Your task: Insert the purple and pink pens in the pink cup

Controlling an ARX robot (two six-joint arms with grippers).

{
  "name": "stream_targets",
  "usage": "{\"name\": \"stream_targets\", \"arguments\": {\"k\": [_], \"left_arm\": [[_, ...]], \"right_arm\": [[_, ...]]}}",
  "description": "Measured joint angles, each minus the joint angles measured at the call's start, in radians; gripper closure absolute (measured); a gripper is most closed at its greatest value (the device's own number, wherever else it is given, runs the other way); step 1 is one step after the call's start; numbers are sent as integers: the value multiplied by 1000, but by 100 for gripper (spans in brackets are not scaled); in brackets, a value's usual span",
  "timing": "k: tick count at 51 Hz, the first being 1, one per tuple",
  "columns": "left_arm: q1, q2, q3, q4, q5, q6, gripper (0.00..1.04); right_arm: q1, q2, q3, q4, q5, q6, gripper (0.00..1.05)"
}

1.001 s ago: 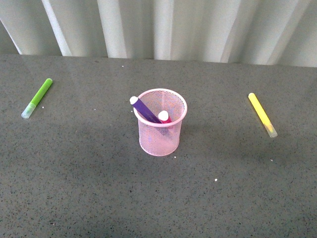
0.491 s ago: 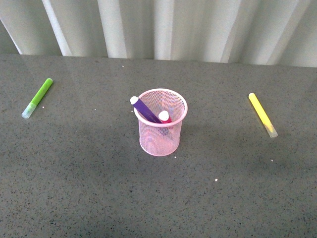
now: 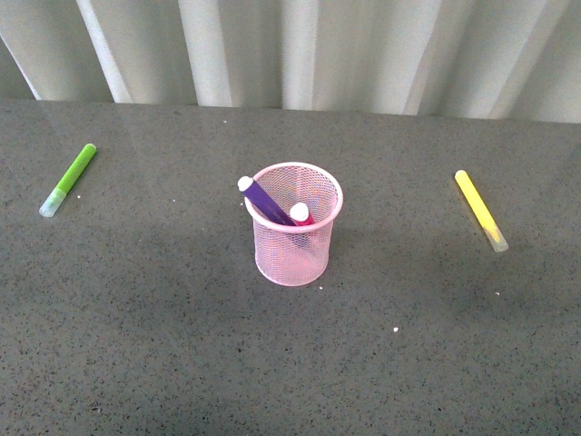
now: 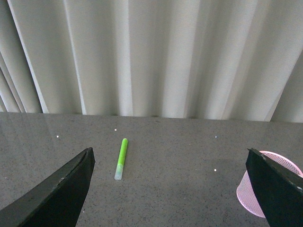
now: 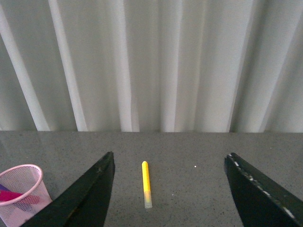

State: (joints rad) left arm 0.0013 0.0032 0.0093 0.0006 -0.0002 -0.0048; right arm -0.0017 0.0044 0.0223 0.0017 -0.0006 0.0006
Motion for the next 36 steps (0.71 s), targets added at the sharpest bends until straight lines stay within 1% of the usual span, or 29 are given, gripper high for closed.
{"name": "stream_targets", "arguments": {"k": [1,2,5,7,10,36], "left_arm": [[0,0,0,0,0,0,7],[0,0,0,0,0,0,7],[0,0,0,0,0,0,7],[0,0,0,0,0,0,7],[0,0,0,0,0,0,7],[0,0,0,0,0,0,7]], "right_arm": [[0,0,0,0,0,0,27],[0,0,0,0,0,0,24],[0,0,0,0,0,0,10],[0,0,0,0,0,1,5],[0,0,0,0,0,0,8],[0,0,0,0,0,0,7]]}}
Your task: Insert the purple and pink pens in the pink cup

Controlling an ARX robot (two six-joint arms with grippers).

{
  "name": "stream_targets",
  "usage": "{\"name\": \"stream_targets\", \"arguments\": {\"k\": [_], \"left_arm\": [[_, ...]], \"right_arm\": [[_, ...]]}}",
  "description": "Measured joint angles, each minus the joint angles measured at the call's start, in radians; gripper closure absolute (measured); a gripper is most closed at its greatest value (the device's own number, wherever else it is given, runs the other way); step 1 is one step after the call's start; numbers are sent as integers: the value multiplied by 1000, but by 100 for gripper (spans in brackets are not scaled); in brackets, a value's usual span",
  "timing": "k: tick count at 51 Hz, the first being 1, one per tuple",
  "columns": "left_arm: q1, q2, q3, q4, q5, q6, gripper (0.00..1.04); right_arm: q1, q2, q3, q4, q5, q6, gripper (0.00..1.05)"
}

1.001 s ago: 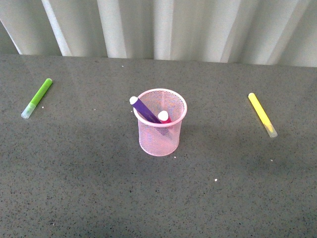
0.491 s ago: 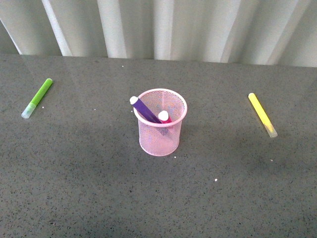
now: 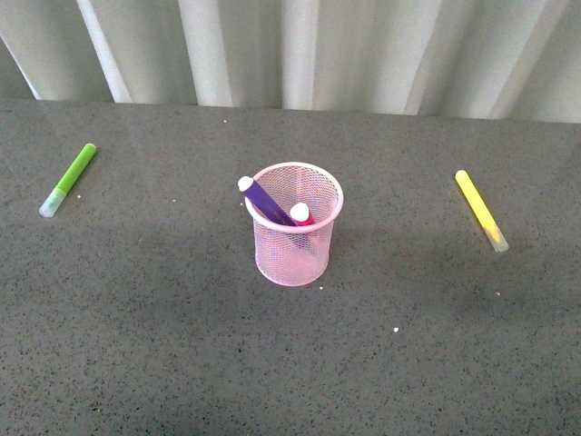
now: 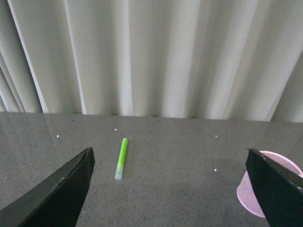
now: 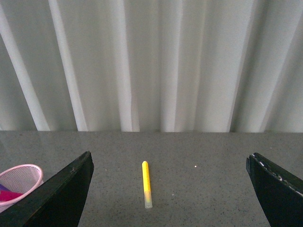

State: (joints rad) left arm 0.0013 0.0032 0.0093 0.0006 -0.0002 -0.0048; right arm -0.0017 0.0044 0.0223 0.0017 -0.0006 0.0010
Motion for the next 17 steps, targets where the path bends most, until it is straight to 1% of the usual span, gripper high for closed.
{"name": "stream_targets", "arguments": {"k": [17], "left_arm": [[0,0,0,0,0,0,7]], "right_arm": [[0,0,0,0,0,0,7]]}}
